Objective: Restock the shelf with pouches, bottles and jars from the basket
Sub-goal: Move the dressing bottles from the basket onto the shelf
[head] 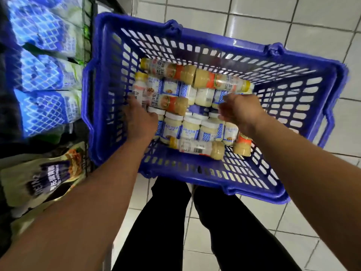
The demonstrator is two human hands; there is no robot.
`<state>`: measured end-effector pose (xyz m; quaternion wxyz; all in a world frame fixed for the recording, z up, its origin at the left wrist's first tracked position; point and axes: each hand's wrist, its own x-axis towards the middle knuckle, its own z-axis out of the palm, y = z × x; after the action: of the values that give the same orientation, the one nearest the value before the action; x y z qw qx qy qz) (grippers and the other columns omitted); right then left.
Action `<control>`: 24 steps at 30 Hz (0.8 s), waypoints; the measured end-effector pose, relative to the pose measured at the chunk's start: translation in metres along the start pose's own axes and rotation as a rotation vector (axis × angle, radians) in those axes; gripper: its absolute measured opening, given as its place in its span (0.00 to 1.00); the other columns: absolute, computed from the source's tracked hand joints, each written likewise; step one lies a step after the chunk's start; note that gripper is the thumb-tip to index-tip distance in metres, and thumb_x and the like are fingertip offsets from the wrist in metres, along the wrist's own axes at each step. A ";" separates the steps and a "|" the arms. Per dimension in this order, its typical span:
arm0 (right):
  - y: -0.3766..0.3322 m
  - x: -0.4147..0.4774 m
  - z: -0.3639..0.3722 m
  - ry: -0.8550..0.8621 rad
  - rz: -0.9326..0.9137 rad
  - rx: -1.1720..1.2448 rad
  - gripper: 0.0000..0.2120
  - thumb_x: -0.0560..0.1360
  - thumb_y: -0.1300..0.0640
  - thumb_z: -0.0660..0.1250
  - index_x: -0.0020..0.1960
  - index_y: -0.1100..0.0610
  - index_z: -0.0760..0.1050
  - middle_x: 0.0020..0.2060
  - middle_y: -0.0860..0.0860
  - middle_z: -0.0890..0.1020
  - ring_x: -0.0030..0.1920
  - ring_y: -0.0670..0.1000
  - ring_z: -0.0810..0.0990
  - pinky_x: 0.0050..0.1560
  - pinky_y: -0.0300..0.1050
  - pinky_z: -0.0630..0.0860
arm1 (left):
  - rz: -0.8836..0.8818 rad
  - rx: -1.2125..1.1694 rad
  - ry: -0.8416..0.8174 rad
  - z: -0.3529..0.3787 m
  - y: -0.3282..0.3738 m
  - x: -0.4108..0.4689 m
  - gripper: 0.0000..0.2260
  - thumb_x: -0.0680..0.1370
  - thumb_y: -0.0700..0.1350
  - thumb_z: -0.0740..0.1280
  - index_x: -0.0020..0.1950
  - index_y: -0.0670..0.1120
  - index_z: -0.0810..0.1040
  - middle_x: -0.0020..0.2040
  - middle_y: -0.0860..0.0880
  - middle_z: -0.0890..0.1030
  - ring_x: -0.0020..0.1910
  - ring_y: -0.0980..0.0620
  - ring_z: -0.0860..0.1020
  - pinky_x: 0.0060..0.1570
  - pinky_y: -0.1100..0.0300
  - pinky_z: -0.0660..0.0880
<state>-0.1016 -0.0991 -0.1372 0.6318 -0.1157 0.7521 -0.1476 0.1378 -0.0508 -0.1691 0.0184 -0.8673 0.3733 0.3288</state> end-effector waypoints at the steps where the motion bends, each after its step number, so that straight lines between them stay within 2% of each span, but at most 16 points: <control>1: -0.002 0.009 0.006 0.007 0.032 0.047 0.04 0.81 0.63 0.63 0.49 0.63 0.74 0.37 0.57 0.80 0.32 0.53 0.78 0.40 0.50 0.81 | 0.007 0.011 -0.007 0.002 -0.001 0.002 0.34 0.78 0.44 0.69 0.79 0.43 0.55 0.70 0.36 0.67 0.67 0.38 0.70 0.55 0.52 0.68; 4: -0.010 0.030 0.023 -0.035 0.117 0.236 0.03 0.81 0.63 0.60 0.52 0.61 0.73 0.36 0.56 0.75 0.31 0.52 0.73 0.34 0.47 0.74 | 0.020 0.029 -0.055 0.006 -0.005 0.011 0.33 0.78 0.42 0.69 0.78 0.42 0.57 0.70 0.38 0.69 0.68 0.39 0.70 0.60 0.49 0.71; 7: -0.011 0.048 0.038 -0.067 0.186 0.389 0.10 0.82 0.58 0.59 0.42 0.56 0.71 0.33 0.52 0.68 0.32 0.49 0.67 0.35 0.44 0.68 | 0.017 0.047 -0.081 0.008 -0.006 0.022 0.25 0.79 0.43 0.67 0.74 0.41 0.63 0.67 0.38 0.73 0.64 0.39 0.74 0.60 0.46 0.74; 10: -0.012 0.063 0.048 -0.023 0.228 0.446 0.13 0.82 0.51 0.62 0.41 0.54 0.74 0.31 0.49 0.70 0.31 0.47 0.68 0.35 0.42 0.73 | 0.022 0.050 -0.106 0.009 -0.003 0.032 0.22 0.80 0.46 0.66 0.71 0.40 0.66 0.65 0.38 0.76 0.61 0.38 0.77 0.55 0.47 0.76; 14: -0.013 0.078 0.052 0.008 0.242 0.510 0.13 0.80 0.46 0.66 0.55 0.55 0.78 0.37 0.50 0.78 0.38 0.48 0.76 0.35 0.42 0.78 | 0.027 0.119 -0.118 0.008 0.000 0.039 0.22 0.80 0.50 0.66 0.69 0.40 0.66 0.64 0.38 0.76 0.59 0.38 0.77 0.51 0.48 0.75; 16: -0.009 0.081 0.051 0.019 0.233 0.545 0.12 0.80 0.47 0.67 0.53 0.56 0.77 0.35 0.50 0.77 0.34 0.49 0.75 0.34 0.42 0.77 | 0.041 0.107 -0.129 0.007 -0.001 0.038 0.22 0.80 0.50 0.66 0.68 0.40 0.67 0.64 0.39 0.76 0.58 0.38 0.78 0.52 0.45 0.78; 19: 0.000 0.074 0.044 0.044 0.217 0.573 0.11 0.80 0.49 0.66 0.47 0.57 0.75 0.32 0.51 0.76 0.31 0.50 0.75 0.38 0.45 0.77 | 0.063 0.042 -0.151 0.003 0.000 0.031 0.22 0.79 0.50 0.68 0.69 0.42 0.67 0.63 0.40 0.77 0.57 0.41 0.79 0.52 0.43 0.79; 21: 0.006 0.062 0.035 0.021 0.202 0.595 0.09 0.80 0.51 0.66 0.46 0.57 0.74 0.33 0.52 0.78 0.33 0.51 0.78 0.40 0.45 0.78 | 0.080 -0.020 -0.169 0.001 0.002 0.022 0.22 0.79 0.49 0.69 0.69 0.43 0.67 0.62 0.42 0.78 0.55 0.43 0.80 0.51 0.45 0.80; 23: 0.013 0.047 0.023 -0.024 0.183 0.609 0.09 0.79 0.52 0.66 0.47 0.57 0.74 0.39 0.54 0.79 0.40 0.53 0.80 0.46 0.48 0.80 | 0.103 -0.073 -0.198 0.001 0.005 0.011 0.21 0.78 0.48 0.70 0.68 0.43 0.69 0.60 0.44 0.80 0.51 0.48 0.80 0.45 0.54 0.78; 24: 0.016 0.038 0.018 -0.050 0.173 0.593 0.09 0.79 0.52 0.66 0.47 0.58 0.74 0.43 0.56 0.79 0.45 0.55 0.80 0.52 0.50 0.80 | 0.113 -0.106 -0.219 0.000 0.008 0.005 0.21 0.78 0.49 0.70 0.67 0.44 0.69 0.58 0.46 0.80 0.47 0.52 0.79 0.41 0.60 0.76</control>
<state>-0.0906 -0.0991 -0.1808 0.6665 0.1347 0.6675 -0.3034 0.1351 -0.0595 -0.1700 -0.0055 -0.8036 0.3994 0.4412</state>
